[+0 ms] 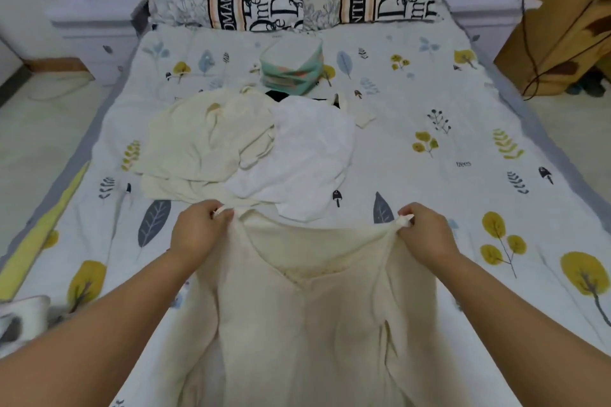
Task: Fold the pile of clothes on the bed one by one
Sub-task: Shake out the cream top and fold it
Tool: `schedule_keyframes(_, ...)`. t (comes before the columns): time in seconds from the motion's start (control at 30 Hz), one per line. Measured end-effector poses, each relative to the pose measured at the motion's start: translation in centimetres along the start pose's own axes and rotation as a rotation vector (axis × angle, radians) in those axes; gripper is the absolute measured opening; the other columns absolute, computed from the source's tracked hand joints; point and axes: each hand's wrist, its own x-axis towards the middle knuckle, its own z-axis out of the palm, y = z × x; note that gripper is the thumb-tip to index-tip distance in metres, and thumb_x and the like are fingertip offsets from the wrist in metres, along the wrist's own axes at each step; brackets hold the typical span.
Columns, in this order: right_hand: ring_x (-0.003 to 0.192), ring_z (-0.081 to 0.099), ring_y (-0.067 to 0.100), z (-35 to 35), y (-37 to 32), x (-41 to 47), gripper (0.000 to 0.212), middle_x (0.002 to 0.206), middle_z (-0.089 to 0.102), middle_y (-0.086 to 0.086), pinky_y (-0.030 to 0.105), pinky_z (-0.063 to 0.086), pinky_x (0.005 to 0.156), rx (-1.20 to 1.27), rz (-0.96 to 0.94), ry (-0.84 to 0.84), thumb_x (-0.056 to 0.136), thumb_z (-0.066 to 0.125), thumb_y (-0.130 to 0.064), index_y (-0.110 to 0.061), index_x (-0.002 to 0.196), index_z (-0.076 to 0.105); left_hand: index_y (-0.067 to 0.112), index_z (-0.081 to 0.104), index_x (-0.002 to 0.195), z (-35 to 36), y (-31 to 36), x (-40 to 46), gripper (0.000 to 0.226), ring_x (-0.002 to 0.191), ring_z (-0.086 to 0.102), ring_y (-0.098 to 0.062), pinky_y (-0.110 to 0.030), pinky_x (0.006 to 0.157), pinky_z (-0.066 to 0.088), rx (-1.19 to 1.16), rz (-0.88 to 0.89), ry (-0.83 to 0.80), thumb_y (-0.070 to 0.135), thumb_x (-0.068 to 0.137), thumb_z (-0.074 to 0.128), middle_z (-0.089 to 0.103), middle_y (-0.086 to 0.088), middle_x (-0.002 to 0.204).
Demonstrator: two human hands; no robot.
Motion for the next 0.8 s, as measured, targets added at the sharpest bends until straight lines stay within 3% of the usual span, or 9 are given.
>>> schedule_keyframes(0.17, 0.079, 0.052, 0.022, 2.4, -0.4, 6.4, 0.018, 0.094, 0.064, 0.013, 0.026, 0.035, 0.065, 0.026, -0.025, 0.139, 0.086, 0.052, -0.002, -0.007, 0.099, 0.063, 0.009, 0.063, 0.076, 3.2, 0.2, 5.5, 0.020, 0.071, 0.051, -0.021, -0.027, 0.061, 0.030, -0.006, -0.030, 0.091, 0.023, 0.089, 0.057, 0.058, -0.005, 0.072)
schedule_keyframes(0.23, 0.090, 0.056, 0.029, 3.5, -0.1, 8.1, 0.022, 0.100, 0.063, 0.015, 0.027, 0.037, 0.069, 0.038, -0.032, 0.168, 0.088, 0.049, -0.003, -0.004, 0.107, 0.060, 0.006, 0.065, 0.081, 4.5, 0.5, 6.9, 0.021, 0.074, 0.054, -0.026, -0.027, 0.061, 0.030, -0.013, -0.043, 0.124, 0.024, 0.089, 0.058, 0.058, -0.008, 0.072)
schedule_keyframes(0.3, 0.112, 0.051, 0.033, 4.9, 0.5, 8.9, 0.038, 0.121, 0.056, 0.017, 0.032, 0.039, 0.082, -0.005, 0.032, 0.090, 0.091, 0.051, -0.014, -0.006, 0.128, 0.047, 0.009, 0.065, 0.099, 6.1, 0.2, 7.8, 0.025, 0.091, 0.059, -0.028, -0.027, 0.068, 0.037, -0.015, -0.064, 0.109, 0.030, 0.086, 0.061, 0.065, -0.010, 0.090)
schedule_keyframes(0.37, 0.122, 0.043, 0.037, 6.4, 1.8, 8.4, 0.057, 0.134, 0.044, 0.017, 0.041, 0.038, 0.094, -0.094, 0.138, -0.008, 0.090, 0.054, -0.030, -0.008, 0.138, 0.034, 0.012, 0.054, 0.123, 8.0, -0.7, 7.8, 0.049, 0.109, 0.055, -0.029, -0.035, 0.085, 0.043, 0.054, -0.111, 0.038, 0.039, 0.083, 0.064, 0.060, -0.009, 0.117)
schedule_keyframes(0.43, 0.124, 0.038, 0.037, 8.1, 3.3, 6.6, 0.066, 0.136, 0.038, 0.016, 0.047, 0.035, 0.097, -0.175, 0.253, -0.044, 0.086, 0.053, -0.045, -0.011, 0.138, 0.031, 0.013, 0.044, 0.132, 9.9, -2.2, 6.8, 0.061, 0.118, 0.048, -0.034, -0.045, 0.093, 0.039, 0.234, -0.166, -0.005, 0.045, 0.083, 0.061, 0.052, -0.013, 0.128)
schedule_keyframes(0.53, 0.124, 0.035, 0.035, 10.7, 5.3, 2.3, 0.075, 0.132, 0.037, 0.015, 0.052, 0.035, 0.094, -0.296, 0.399, -0.089, 0.077, 0.056, -0.062, -0.013, 0.130, 0.033, 0.010, 0.039, 0.132, 12.0, -4.8, 4.2, 0.066, 0.121, 0.042, -0.037, -0.049, 0.095, 0.036, 0.418, -0.306, -0.078, 0.052, 0.084, 0.054, 0.046, -0.017, 0.131)
schedule_keyframes(0.6, 0.121, 0.035, 0.030, 12.3, 6.8, -0.4, 0.068, 0.128, 0.037, 0.012, 0.047, 0.038, 0.089, -0.472, 0.305, -0.134, 0.081, 0.053, -0.060, -0.013, 0.126, 0.034, 0.007, 0.042, 0.123, 13.0, -6.4, 2.7, 0.058, 0.116, 0.045, -0.037, -0.047, 0.092, 0.037, 0.444, -0.320, -0.140, 0.047, 0.084, 0.056, 0.049, -0.017, 0.124)
schedule_keyframes(0.7, 0.104, 0.046, 0.028, 12.3, 9.1, -1.1, 0.034, 0.116, 0.047, 0.012, 0.034, 0.037, 0.070, -0.574, 0.005, -0.092, 0.094, 0.044, -0.033, -0.008, 0.118, 0.045, 0.007, 0.040, 0.088, 13.6, -7.8, 1.5, 0.029, 0.085, 0.056, -0.037, -0.036, 0.062, 0.036, 0.334, -0.142, -0.104, 0.029, 0.086, 0.059, 0.049, -0.009, 0.077)
schedule_keyframes(0.8, 0.092, 0.053, 0.034, 10.1, 10.3, 1.4, 0.022, 0.106, 0.052, 0.019, 0.034, 0.035, 0.066, -0.545, -0.060, -0.020, 0.095, 0.042, -0.016, -0.003, 0.111, 0.051, 0.010, 0.034, 0.078, 13.6, -6.9, 1.6, 0.034, 0.058, 0.043, -0.025, -0.032, 0.051, 0.025, 0.256, -0.039, 0.008, 0.029, 0.087, 0.060, 0.046, -0.006, 0.065)
